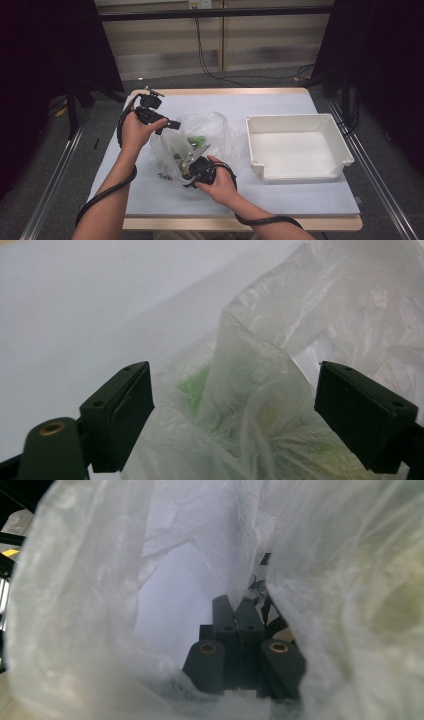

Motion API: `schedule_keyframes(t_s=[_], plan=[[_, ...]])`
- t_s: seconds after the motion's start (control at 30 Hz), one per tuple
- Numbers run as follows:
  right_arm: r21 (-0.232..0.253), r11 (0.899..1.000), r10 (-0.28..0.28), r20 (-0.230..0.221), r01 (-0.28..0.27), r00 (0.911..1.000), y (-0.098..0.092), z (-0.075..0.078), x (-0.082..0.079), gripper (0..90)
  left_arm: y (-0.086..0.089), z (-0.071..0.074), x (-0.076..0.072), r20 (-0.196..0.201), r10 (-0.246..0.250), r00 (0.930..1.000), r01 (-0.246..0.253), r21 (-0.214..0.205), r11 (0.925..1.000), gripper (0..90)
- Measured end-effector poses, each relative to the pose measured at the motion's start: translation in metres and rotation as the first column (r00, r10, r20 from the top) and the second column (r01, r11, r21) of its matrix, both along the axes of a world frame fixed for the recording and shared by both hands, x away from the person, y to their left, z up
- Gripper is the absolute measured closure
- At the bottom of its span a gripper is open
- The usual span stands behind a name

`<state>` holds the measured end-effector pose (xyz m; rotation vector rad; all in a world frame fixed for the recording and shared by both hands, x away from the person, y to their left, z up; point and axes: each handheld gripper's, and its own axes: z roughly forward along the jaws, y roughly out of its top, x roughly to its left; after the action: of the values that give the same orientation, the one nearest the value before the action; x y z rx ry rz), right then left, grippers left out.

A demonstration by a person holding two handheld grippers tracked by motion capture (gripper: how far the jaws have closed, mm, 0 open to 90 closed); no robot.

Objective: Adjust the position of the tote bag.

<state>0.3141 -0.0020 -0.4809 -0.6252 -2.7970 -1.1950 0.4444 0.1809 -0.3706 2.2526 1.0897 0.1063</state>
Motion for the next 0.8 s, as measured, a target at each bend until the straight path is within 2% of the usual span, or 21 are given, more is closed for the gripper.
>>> schedule_keyframes(t_s=[0.03, 0.07, 0.1, 0.13, 0.17, 0.2, 0.23, 0.27, 0.37, 0.53, 0.67, 0.73, 0.77, 0.8], plan=[[0.002, 1.0, 0.003, 0.001, -0.003, 1.0, 0.0, 0.0, 0.0, 90.0, -0.001, -0.002, -0.001, 0.012, 0.003, 0.9999, -0.003, 0.0, 1.0, 20.1], [0.004, 1.0, 0.005, 0.003, -0.005, 1.0, 0.001, 0.0, 0.0, 90.0, -0.001, -0.004, 0.0, 0.004, -0.02, 0.9998, 0.02, 0.01, 0.9998, 26.6], [0.005, 1.0, 0.004, 0.005, -0.004, 1.0, 0.001, -0.001, 0.0, 90.0, -0.001, -0.007, 0.001, -0.019, -0.019, 0.9996, 0.019, 0.0, 0.9998, 32.6], [0.005, 1.0, 0.006, 0.003, -0.006, 1.0, 0.002, 0.0, 0.0, 90.0, 0.0, -0.009, 0.001, -0.035, -0.011, 0.9993, 0.011, 0.001, 0.9999, 40.8], [0.002, 1.0, 0.003, 0.004, -0.003, 1.0, 0.002, 0.0, 0.0, 90.0, 0.0, -0.013, 0.001, -0.029, 0.018, 0.9994, -0.018, -0.009, 0.9998, 49.0], [0.002, 1.0, 0.004, 0.004, -0.004, 1.0, 0.003, 0.0, 0.0, 90.0, 0.005, -0.014, 0.004, -0.04, -0.012, 0.9991, 0.013, 0.029, 0.9995, 57.6], [0.006, 1.0, 0.008, 0.005, -0.008, 1.0, 0.003, 0.0, -0.001, 90.0, 0.007, -0.018, 0.004, -0.051, 0.032, 0.9982, -0.032, -0.006, 0.9995, 67.3], [0.008, 1.0, 0.008, 0.005, -0.008, 1.0, 0.003, 0.001, -0.002, 90.0, 0.014, -0.019, 0.007, -0.045, 0.005, 0.999, -0.004, 0.021, 0.9998, 70.2], [0.01, 1.0, 0.013, 0.008, -0.014, 0.9999, 0.003, 0.001, -0.004, 90.0, 0.03, -0.026, 0.013, -0.057, 0.039, 0.9976, -0.039, 0.004, 0.9992, 78.1], [0.018, 1.0, 0.018, -0.002, -0.018, 0.9998, 0.003, -0.001, -0.008, 90.0, 0.052, -0.037, 0.021, -0.066, 0.063, 0.9958, -0.064, -0.014, 0.9978, 88.2], [0.022, 0.999, 0.023, -0.006, -0.023, 0.9997, 0.005, 0.0, -0.008, 90.0, 0.053, -0.045, 0.025, -0.072, 0.051, 0.9961, -0.051, -0.009, 0.9986, 90.0], [0.019, 1.0, 0.024, -0.005, -0.024, 0.9997, 0.005, 0.0, -0.008, 90.0, 0.052, -0.047, 0.027, -0.055, 0.039, 0.9977, -0.038, 0.025, 0.999, 90.0], [0.019, 1.0, 0.02, -0.005, -0.02, 0.9998, 0.005, -0.001, -0.008, 90.0, 0.05, -0.048, 0.027, -0.037, 0.066, 0.9971, -0.065, 0.034, 0.9973, 90.0], [0.019, 1.0, 0.021, -0.003, -0.021, 0.9998, 0.004, -0.001, -0.009, 90.0, 0.05, -0.05, 0.029, -0.033, 0.069, 0.9971, -0.068, 0.038, 0.997, 90.0]])
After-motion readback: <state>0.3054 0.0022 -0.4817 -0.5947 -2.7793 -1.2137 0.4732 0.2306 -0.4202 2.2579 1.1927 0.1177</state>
